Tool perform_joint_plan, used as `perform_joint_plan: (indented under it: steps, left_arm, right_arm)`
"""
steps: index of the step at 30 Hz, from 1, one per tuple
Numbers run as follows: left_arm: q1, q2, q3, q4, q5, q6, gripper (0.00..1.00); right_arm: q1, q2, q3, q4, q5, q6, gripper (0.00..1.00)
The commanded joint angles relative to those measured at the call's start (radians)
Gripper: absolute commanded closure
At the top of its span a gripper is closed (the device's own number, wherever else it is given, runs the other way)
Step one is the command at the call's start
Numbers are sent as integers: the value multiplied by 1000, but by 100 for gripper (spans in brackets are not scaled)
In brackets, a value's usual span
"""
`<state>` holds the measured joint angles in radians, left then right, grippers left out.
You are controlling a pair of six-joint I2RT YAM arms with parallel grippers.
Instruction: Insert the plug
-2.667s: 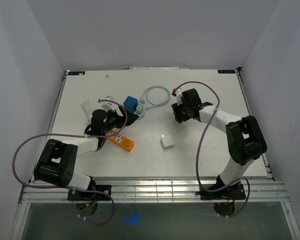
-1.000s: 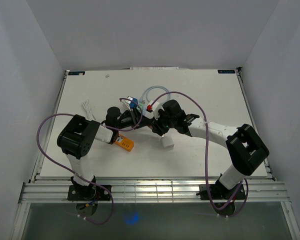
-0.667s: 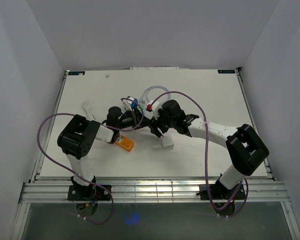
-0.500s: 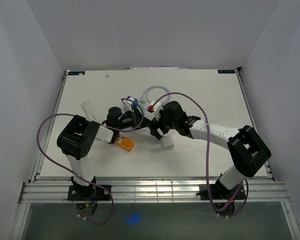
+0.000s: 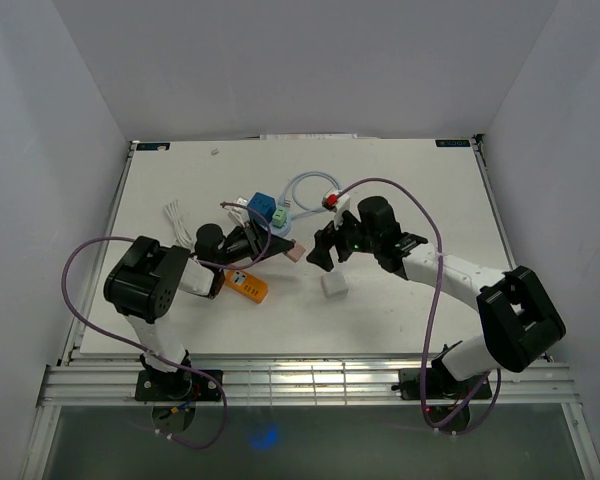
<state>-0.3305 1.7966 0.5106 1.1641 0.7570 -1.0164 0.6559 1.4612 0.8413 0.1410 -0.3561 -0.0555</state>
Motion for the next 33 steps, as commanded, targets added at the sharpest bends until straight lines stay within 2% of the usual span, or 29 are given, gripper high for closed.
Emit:
perform_joint_plan:
  steps: [1, 4, 7, 12, 14, 22, 26, 33]
  left_arm:
    - [2, -106, -27, 135, 8, -11, 93]
    - [1, -180, -55, 149, -31, 9, 92]
    - [1, -238, -66, 164, -65, -11, 92]
    - [1, -299, -58, 161, -104, -70, 92]
    - [-1, -330, -52, 149, -117, -73, 92]
    - [-5, -402, -60, 117, -128, -80, 92]
    - [-16, -417, -66, 120, -134, -83, 93]
    - [-41, -459, -67, 82, -159, -53, 93]
  right_arm:
    - [-52, -42, -28, 172, -188, 252, 15]
    - [-52, -55, -54, 236, -233, 415, 18]
    - [-59, -73, -102, 379, -264, 535, 19]
    - [-62, -82, -192, 780, -302, 854, 21]
    - [-61, -78, -209, 860, -300, 926, 22]
    - [-56, -13, -219, 1064, -280, 1060, 26]
    - [-56, 27, -193, 1074, -285, 1088, 31]
    - [-55, 33, -191, 1076, -276, 1082, 30]
